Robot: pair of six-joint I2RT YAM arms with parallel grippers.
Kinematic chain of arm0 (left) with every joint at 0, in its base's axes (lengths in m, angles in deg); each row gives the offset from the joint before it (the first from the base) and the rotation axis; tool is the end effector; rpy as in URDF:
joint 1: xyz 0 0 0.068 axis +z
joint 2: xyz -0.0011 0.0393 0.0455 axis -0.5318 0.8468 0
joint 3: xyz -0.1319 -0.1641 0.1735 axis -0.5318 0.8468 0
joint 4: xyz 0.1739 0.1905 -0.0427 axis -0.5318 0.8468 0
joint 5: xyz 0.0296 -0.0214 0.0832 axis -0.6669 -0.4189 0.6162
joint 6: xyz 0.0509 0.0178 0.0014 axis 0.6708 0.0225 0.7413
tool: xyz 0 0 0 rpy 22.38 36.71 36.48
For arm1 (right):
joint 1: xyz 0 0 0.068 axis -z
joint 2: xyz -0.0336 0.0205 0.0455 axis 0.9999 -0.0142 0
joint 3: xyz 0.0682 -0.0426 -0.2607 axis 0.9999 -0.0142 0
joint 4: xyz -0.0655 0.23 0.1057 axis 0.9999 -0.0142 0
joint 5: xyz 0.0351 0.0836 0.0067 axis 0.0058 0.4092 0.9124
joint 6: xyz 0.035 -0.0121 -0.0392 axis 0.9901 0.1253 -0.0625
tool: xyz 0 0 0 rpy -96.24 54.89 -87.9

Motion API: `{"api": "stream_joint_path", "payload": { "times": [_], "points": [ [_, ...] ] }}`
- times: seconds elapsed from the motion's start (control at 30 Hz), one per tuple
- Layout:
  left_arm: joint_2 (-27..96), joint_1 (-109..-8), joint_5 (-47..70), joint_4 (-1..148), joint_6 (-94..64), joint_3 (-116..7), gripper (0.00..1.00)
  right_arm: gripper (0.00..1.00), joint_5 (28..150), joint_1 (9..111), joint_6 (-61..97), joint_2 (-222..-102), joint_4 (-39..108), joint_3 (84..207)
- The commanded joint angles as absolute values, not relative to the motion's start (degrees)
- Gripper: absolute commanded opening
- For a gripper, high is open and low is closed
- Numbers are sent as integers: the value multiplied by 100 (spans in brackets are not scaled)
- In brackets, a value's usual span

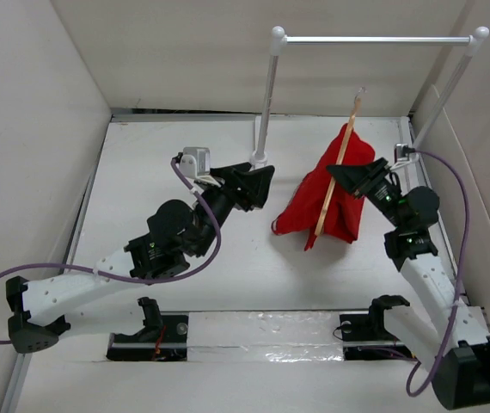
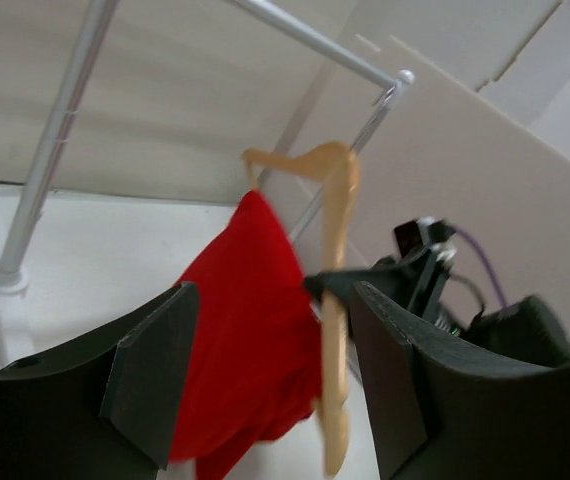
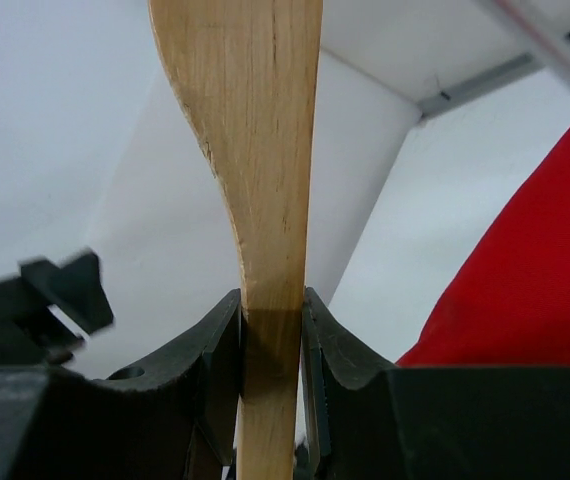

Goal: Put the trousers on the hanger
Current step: Place the hanger at the clothesline.

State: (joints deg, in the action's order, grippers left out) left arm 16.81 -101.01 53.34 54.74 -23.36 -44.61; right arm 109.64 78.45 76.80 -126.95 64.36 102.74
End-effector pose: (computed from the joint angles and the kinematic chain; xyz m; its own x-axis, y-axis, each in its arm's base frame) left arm 0.0953 -0.1919 0.4591 -0.0570 -0.6299 -0.7746 0.6128 0.5904 -0.5252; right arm 0.1837 0.0520 0.3350 -0.4482 0.7312 -0.5143 -0.4987 0.2730 0.8227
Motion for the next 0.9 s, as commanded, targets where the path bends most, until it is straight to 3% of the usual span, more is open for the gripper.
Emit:
{"api": "stream_joint_path", "payload": {
  "times": [0.0, 0.4, 0.87],
  "points": [
    [1298, -10042, 5734, 5295, -2251, -3878, 59, 0, 11856, 8652, 7986, -12935, 8202, 11253],
    [-214, -9989, 6298, 5788, -2286, -2322, 59, 0, 12472, 9710, 7863, -14508, 8158, 12818],
    [-364, -9937, 6509, 5339, -1952, -1283, 59, 0, 12209, 9763, 7011, -15739, 6848, 14260]
  ]
}}
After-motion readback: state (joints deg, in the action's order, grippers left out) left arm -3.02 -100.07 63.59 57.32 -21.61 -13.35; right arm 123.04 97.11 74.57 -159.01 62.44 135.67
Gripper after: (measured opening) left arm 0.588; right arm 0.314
